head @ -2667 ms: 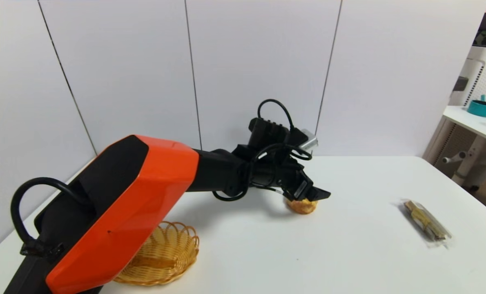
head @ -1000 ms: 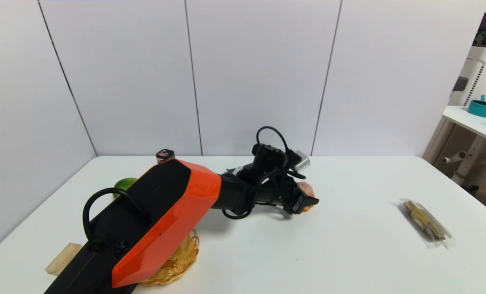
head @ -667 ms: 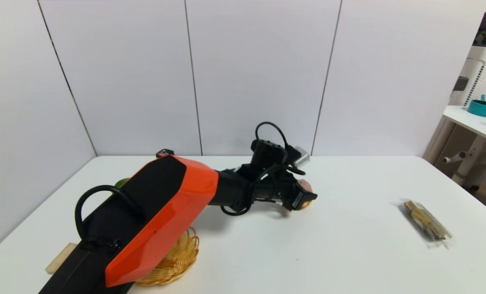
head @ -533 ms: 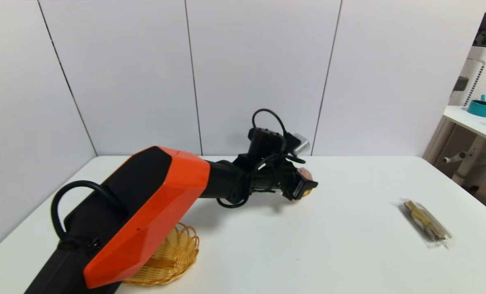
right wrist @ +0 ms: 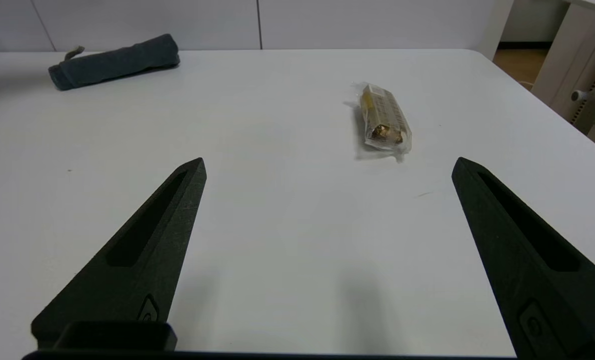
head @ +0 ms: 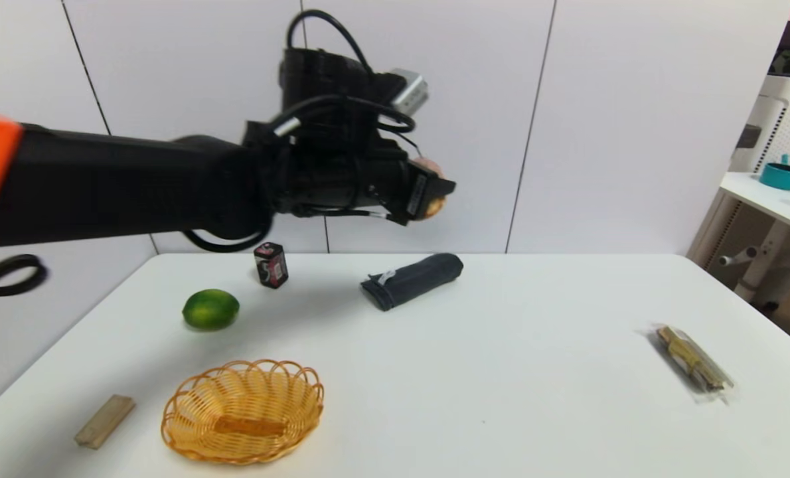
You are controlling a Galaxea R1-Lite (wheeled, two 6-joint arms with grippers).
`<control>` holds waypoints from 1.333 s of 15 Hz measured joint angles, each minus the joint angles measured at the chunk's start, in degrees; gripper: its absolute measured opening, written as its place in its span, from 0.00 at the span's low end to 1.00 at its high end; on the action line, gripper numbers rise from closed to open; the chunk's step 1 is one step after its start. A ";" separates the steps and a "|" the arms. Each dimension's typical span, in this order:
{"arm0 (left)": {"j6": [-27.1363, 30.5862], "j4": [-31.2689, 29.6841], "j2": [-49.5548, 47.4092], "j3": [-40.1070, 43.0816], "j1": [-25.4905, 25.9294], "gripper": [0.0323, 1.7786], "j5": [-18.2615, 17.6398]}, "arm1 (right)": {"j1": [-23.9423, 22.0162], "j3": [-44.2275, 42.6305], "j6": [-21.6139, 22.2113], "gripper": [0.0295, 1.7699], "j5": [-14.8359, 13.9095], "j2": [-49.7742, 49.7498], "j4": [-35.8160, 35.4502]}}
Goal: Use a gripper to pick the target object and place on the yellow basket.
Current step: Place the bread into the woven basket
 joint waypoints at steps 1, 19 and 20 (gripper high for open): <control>0.05 1.85 -4.13 4.02 2.07 0.46 0.49 | 0.00 0.00 0.00 0.96 0.00 0.00 -0.02; -0.06 -26.84 -24.80 66.90 13.03 0.46 1.12 | 0.00 0.00 0.00 0.96 0.02 0.00 -0.02; -0.09 -28.39 -24.22 68.41 13.01 0.46 1.10 | 0.00 0.00 0.00 0.96 0.02 0.00 0.00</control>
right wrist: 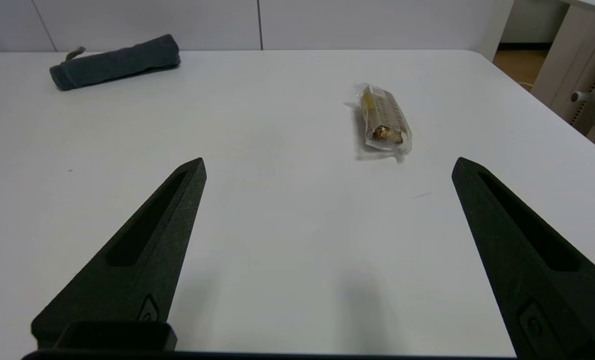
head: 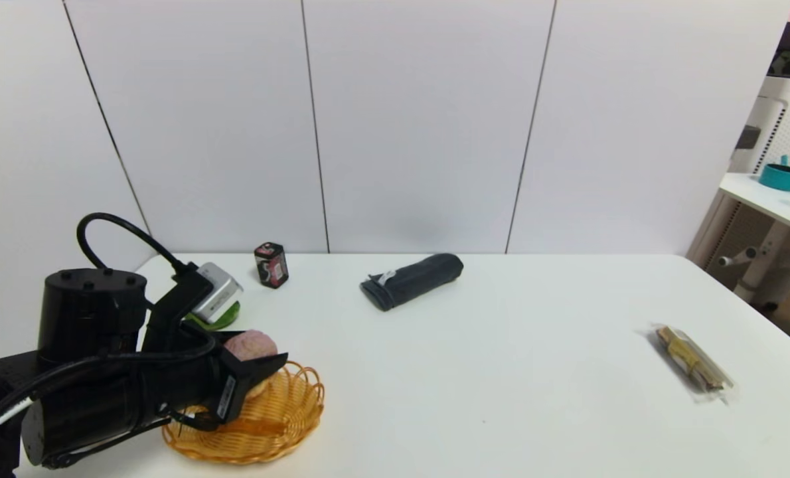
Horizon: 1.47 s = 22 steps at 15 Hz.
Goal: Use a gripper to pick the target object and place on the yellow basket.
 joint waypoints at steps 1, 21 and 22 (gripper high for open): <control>0.00 -0.60 0.38 1.02 -0.05 0.46 -0.02 | -0.02 0.00 0.00 0.96 -0.02 0.00 -0.02; 0.48 20.57 -20.31 -15.20 12.98 0.91 0.67 | 0.00 0.00 0.00 0.96 0.00 0.00 -0.02; 0.41 24.56 -23.63 -15.81 15.27 0.92 0.72 | 0.00 0.00 0.02 0.96 -0.02 0.00 -0.05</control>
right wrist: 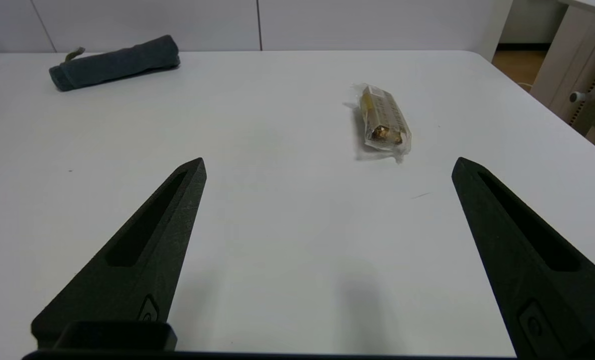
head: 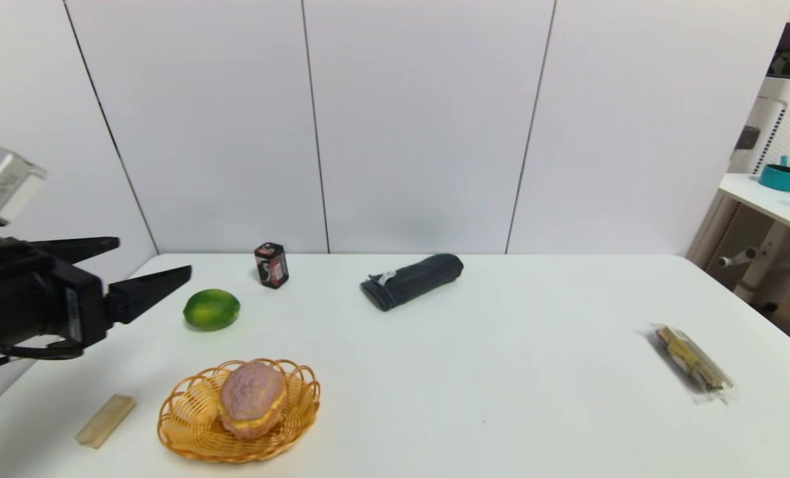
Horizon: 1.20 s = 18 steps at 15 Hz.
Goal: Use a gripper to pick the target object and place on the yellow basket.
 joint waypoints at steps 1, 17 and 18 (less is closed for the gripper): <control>-0.02 2.84 -3.17 0.11 1.95 0.92 0.00 | 0.00 0.00 -0.02 0.96 0.02 0.00 0.02; -2.72 9.70 -58.54 38.75 7.35 0.95 7.77 | 0.00 0.00 0.00 0.96 0.00 0.00 0.02; -4.60 9.65 -59.59 38.89 7.27 0.95 7.80 | 0.00 0.00 0.00 0.96 0.00 0.00 0.05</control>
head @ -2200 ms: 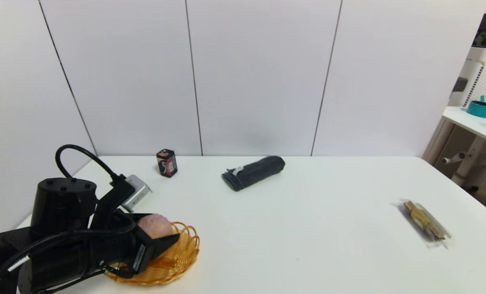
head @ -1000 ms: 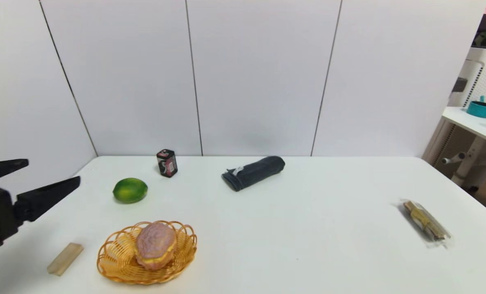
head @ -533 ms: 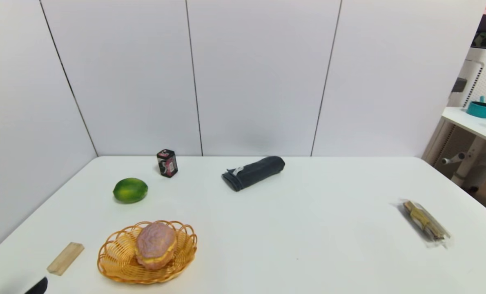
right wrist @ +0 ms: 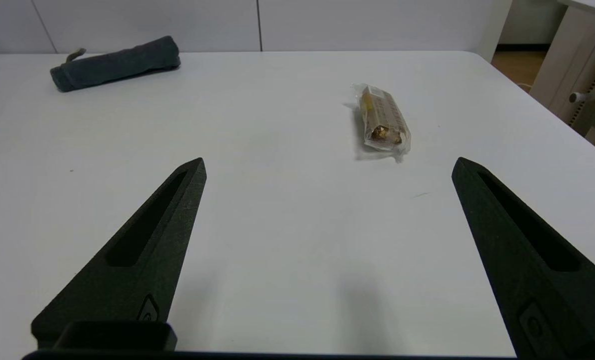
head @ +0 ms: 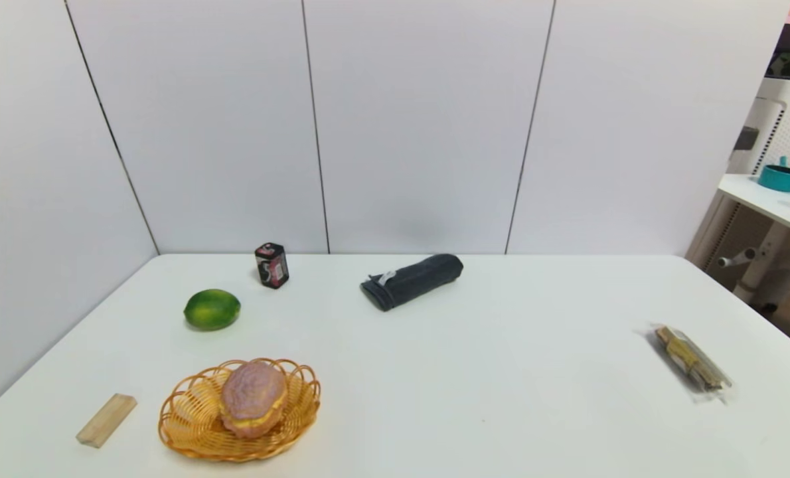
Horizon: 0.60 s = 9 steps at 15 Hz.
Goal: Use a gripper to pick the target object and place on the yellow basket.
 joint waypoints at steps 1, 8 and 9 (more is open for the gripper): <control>-1.72 -0.01 -0.72 0.06 0.00 0.95 0.06 | 0.00 0.00 -0.02 0.96 0.00 0.00 0.00; -3.64 -0.04 -1.97 0.13 0.02 0.95 1.32 | 0.00 0.00 -0.02 0.96 0.02 0.00 -0.02; -3.62 -0.04 -2.00 0.13 0.00 0.95 1.32 | 0.00 0.00 -0.02 0.96 0.02 0.00 -0.02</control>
